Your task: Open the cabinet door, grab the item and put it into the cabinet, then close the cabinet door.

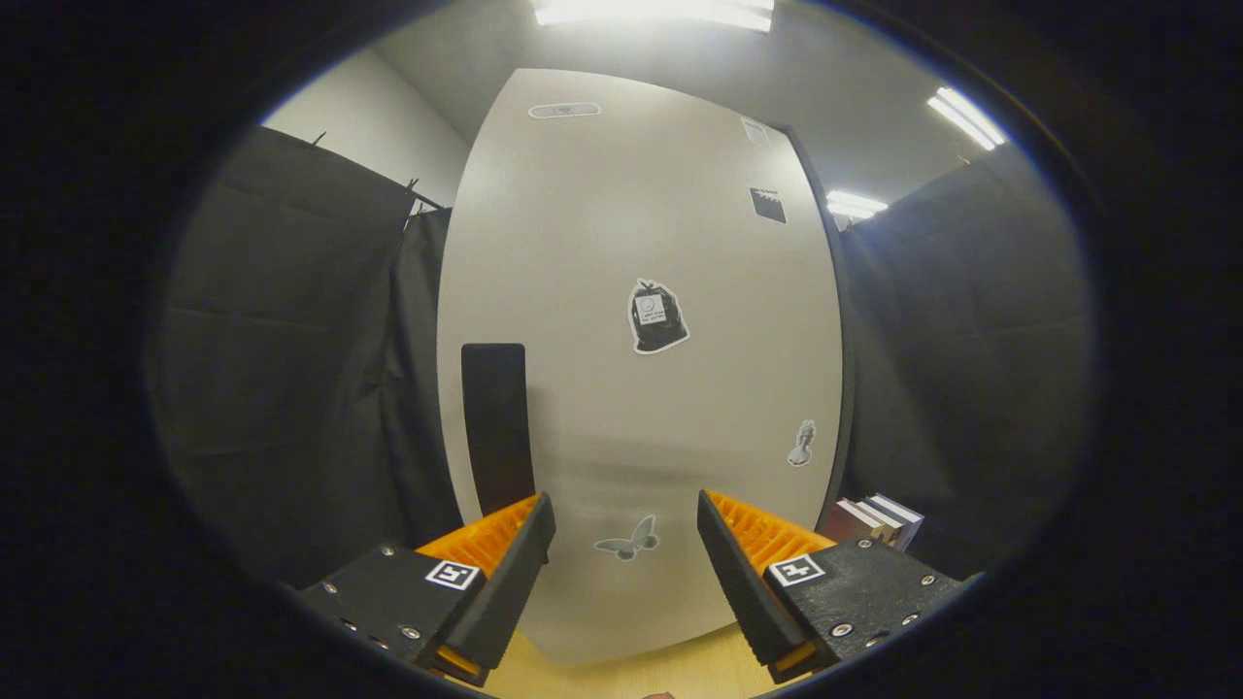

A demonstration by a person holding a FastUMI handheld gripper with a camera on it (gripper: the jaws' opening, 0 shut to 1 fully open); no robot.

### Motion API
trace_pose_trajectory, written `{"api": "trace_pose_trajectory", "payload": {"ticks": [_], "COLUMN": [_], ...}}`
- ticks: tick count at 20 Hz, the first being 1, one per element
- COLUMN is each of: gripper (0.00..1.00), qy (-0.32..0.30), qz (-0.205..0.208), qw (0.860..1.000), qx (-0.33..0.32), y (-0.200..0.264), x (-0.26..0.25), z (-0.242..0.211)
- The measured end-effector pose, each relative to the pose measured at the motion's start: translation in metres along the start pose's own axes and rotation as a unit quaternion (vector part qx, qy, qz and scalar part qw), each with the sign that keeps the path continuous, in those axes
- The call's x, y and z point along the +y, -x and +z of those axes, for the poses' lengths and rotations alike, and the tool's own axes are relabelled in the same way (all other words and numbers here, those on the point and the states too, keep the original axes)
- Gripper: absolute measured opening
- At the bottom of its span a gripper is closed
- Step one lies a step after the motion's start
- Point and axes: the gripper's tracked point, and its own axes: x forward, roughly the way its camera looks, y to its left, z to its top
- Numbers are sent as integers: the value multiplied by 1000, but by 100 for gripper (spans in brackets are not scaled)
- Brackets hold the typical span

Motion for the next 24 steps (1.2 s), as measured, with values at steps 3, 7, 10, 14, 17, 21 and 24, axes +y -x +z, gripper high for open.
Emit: {"api": "trace_pose_trajectory", "payload": {"ticks": [3,7,10,14,17,21,24], "gripper": [93,93,93,93,93,93,93], "qy": [-15,-23,-15,-24,-18,-13,-8], "qz": [14,24,28,34,32,44,44], "qw": [1000,999,999,999,999,999,999], "qx": [1,-12,-14,-19,-24,-17,-14], "y": [10,60,92,125,148,171,180], "x": [0,-6,-12,-18,-23,-18,-17], "z": [0,-2,-11,-25,-38,-63,-75]}}
